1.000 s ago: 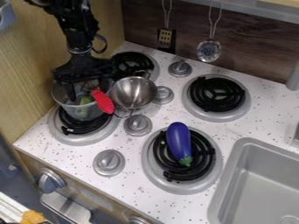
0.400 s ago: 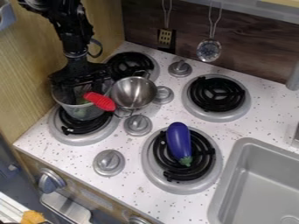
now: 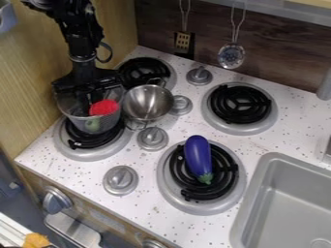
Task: Move the red item to stainless pot.
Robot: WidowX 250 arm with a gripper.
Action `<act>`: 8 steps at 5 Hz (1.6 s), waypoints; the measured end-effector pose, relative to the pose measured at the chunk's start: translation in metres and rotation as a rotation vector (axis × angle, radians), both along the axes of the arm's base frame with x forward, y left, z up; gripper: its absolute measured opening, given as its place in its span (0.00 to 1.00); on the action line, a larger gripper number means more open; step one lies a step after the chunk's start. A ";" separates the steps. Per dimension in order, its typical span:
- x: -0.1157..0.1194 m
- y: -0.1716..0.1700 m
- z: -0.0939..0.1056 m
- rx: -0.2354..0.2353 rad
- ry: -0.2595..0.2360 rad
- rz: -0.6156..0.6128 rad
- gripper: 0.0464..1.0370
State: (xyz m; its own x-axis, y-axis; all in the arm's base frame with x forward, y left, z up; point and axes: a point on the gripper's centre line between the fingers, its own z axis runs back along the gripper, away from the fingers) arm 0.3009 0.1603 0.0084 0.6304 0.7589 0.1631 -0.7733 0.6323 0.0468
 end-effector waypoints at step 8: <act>0.038 -0.058 0.071 0.160 0.090 -0.164 0.02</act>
